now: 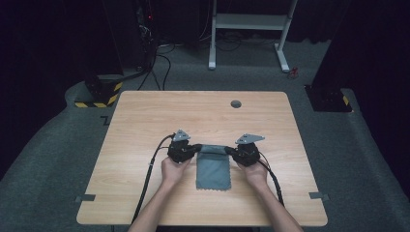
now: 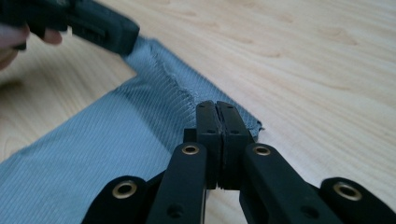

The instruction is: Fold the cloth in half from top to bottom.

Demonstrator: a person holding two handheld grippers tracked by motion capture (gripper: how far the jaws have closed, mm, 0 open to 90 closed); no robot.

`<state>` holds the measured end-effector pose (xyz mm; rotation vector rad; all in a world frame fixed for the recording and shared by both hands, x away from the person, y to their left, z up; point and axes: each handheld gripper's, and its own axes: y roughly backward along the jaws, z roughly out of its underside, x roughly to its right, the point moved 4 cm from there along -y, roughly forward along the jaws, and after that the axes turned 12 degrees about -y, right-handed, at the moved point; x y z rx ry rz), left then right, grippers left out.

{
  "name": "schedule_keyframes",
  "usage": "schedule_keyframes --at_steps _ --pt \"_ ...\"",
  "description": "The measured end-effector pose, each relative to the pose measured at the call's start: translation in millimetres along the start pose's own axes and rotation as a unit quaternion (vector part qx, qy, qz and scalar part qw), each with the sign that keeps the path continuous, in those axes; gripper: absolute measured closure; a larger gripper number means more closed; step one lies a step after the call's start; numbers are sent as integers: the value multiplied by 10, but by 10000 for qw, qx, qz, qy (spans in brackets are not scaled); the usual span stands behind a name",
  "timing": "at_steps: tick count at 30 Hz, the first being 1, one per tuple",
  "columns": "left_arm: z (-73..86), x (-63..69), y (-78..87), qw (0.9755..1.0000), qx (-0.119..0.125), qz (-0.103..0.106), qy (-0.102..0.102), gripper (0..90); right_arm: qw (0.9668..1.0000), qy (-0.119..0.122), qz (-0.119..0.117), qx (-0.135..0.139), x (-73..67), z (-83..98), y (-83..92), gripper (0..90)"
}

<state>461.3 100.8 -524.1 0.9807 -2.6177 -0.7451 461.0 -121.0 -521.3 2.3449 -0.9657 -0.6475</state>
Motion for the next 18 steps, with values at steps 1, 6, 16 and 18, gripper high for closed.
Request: schedule_keyframes --at_steps 1,6,16,18 --pt "9 18 -7 10000 -43 4 -27 882 10000 42 20 -34 -13 19 6 891" --pt "31 49 1 10000 -46 59 -63 882 10000 50 0 -3 -22 52 26 891" --pt "114 191 90 9995 -5 170 -274 882 9999 102 -107 34 -73 174 110 891" --pt "127 204 94 9995 -13 202 -254 882 9999 105 -120 32 -77 194 116 891"
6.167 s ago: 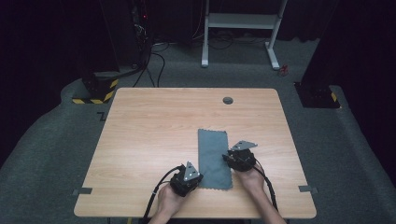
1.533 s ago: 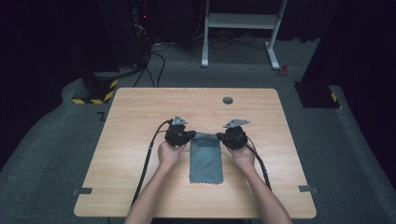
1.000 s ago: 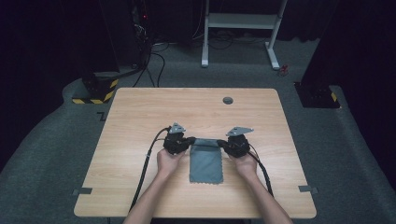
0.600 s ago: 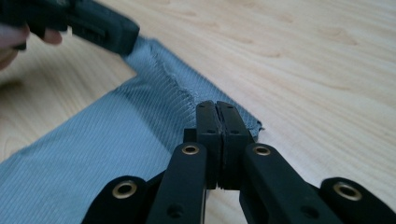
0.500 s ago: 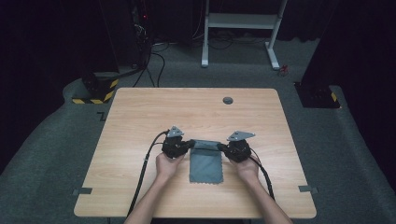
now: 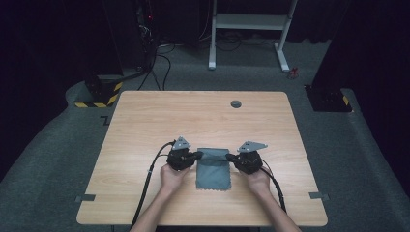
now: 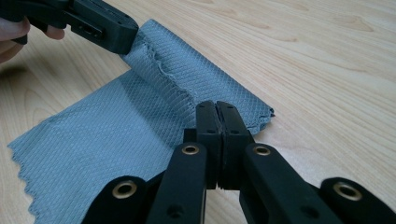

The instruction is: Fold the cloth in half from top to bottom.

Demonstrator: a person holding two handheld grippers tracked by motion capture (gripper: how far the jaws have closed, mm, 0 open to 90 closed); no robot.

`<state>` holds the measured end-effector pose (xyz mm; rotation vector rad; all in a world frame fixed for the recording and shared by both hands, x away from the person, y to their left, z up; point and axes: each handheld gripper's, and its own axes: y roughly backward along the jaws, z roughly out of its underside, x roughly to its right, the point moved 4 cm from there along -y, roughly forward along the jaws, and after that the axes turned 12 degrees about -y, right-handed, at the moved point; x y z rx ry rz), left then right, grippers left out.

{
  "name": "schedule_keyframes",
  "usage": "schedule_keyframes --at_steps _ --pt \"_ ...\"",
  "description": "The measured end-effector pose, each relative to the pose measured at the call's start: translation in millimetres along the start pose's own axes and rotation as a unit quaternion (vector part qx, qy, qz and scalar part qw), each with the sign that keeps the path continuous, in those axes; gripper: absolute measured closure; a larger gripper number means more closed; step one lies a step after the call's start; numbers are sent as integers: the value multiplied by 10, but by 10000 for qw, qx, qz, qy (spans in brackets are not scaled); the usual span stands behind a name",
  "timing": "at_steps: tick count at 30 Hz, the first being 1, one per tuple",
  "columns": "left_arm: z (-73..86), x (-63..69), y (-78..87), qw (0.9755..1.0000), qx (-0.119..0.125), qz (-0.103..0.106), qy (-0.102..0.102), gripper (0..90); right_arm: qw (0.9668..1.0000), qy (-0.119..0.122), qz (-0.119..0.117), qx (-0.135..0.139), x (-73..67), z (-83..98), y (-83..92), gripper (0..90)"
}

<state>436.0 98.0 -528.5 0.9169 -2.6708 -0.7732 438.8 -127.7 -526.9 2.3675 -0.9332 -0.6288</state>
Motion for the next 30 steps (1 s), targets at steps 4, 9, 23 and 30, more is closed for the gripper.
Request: schedule_keyframes --at_steps 4,9,23,30 --pt "23 60 48 9999 41 22 -94 882 10000 4 -73 51 -25 30 44 891" --pt "110 137 60 9999 -28 114 -77 882 9999 69 -147 25 -82 127 88 891" --pt "218 256 145 9997 -31 135 -212 882 9993 189 -328 47 -214 260 174 891" --pt "233 302 167 9996 -19 130 -257 882 9991 213 -358 89 -226 281 204 891"
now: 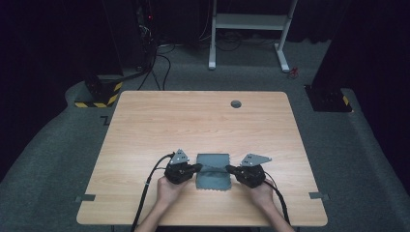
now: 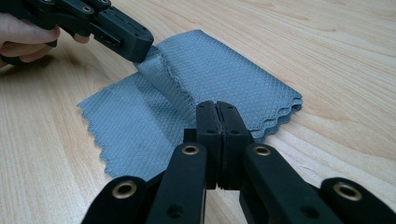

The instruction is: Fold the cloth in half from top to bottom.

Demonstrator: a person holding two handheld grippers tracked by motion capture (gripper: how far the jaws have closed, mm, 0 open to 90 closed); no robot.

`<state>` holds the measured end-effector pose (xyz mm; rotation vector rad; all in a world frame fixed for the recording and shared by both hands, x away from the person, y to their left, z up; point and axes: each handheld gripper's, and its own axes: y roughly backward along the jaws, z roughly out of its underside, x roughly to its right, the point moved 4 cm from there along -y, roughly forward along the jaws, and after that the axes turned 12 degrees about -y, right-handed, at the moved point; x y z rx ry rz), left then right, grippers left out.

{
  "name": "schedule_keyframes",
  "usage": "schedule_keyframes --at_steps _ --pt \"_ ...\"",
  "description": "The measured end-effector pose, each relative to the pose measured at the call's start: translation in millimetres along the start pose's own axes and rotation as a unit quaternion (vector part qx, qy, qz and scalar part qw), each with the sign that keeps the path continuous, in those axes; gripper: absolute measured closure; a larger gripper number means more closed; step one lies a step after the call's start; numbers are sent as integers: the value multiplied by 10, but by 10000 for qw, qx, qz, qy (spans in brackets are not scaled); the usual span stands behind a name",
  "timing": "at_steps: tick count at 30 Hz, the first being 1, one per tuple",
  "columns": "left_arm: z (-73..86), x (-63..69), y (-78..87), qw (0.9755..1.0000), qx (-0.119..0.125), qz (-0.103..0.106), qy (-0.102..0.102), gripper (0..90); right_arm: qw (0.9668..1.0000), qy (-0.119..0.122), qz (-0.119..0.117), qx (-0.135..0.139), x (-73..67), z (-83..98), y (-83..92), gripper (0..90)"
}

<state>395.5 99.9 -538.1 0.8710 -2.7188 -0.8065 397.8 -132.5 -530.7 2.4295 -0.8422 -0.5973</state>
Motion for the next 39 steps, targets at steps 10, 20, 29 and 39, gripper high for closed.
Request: schedule_keyframes --at_steps 10,20,29,39 --pt "28 47 35 10000 13 56 -30 881 10000 37 -36 -51 -40 66 14 891" --pt "80 93 69 10000 14 58 -57 881 9999 63 -137 -36 -107 109 42 890" --pt "120 146 84 9999 -40 75 -143 881 9997 101 -184 -95 -155 164 58 889" --pt "157 247 89 9994 -151 110 -282 877 9995 226 -85 -217 -170 210 70 888"
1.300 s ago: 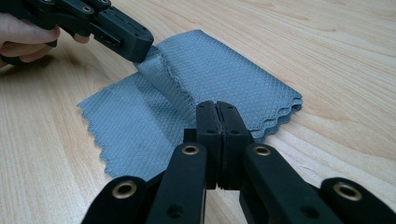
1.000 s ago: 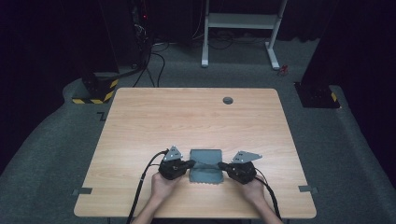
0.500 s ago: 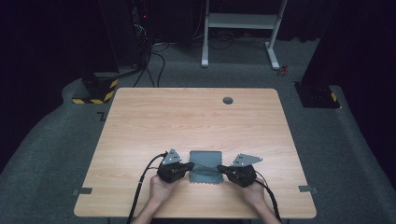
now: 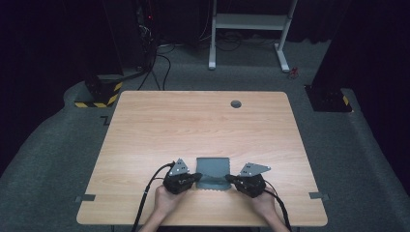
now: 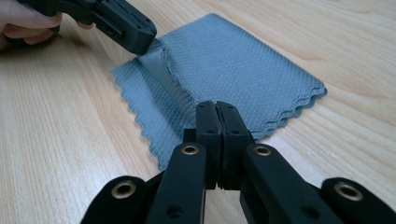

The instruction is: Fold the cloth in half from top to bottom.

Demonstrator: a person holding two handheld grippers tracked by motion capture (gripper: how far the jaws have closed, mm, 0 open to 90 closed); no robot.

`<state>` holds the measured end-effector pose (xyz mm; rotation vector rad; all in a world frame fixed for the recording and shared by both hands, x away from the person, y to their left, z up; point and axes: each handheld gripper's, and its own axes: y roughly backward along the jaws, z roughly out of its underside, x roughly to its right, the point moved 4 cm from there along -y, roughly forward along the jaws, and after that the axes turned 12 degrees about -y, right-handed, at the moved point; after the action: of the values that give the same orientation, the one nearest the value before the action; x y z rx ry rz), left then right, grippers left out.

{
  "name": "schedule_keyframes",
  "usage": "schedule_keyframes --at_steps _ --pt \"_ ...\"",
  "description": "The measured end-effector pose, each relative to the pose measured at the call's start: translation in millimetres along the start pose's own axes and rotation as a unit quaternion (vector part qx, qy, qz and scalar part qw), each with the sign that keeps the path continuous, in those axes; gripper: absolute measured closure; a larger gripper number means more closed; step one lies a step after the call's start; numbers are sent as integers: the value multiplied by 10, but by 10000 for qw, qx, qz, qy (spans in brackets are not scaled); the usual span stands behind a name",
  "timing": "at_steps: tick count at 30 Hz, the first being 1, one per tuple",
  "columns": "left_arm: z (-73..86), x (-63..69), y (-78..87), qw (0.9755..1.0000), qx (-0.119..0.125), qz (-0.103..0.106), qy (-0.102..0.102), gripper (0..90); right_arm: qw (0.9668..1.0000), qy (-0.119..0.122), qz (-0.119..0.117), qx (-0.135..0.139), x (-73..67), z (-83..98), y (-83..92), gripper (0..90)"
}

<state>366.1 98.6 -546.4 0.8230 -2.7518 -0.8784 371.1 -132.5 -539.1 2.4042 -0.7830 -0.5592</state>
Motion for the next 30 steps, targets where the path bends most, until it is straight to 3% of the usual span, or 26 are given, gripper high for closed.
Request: schedule_keyframes --at_steps 15,21,26,30 --pt "20 88 24 9998 -41 170 -14 844 10000 -2 38 -80 6 95 7 879" --pt "-33 108 113 9997 142 207 10 740 9999 -99 -69 -7 10 87 75 818" --pt "-123 64 157 9996 247 153 13 727 9996 -173 -145 148 1 41 161 821" --pt "-204 20 104 9997 227 103 6 725 9994 -235 -122 208 14 -39 134 840"
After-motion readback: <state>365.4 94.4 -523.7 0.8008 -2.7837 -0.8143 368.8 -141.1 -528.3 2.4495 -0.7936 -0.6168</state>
